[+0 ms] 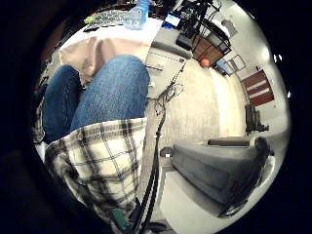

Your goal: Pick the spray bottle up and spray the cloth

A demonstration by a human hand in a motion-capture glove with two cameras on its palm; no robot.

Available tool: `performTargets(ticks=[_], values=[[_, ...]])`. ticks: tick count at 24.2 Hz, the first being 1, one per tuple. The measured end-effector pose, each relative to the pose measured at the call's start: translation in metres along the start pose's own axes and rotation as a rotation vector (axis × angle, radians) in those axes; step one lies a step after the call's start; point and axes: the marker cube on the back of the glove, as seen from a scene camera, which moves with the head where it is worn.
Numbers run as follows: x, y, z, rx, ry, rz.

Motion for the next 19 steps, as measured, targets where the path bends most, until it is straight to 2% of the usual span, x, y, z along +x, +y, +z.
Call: performTargets(ticks=[5,19], values=[[0.003,-0.009,0.005,0.015,0.017,-0.154],[-0.007,-0.056,0.0,0.002,0.013,-0.213]])
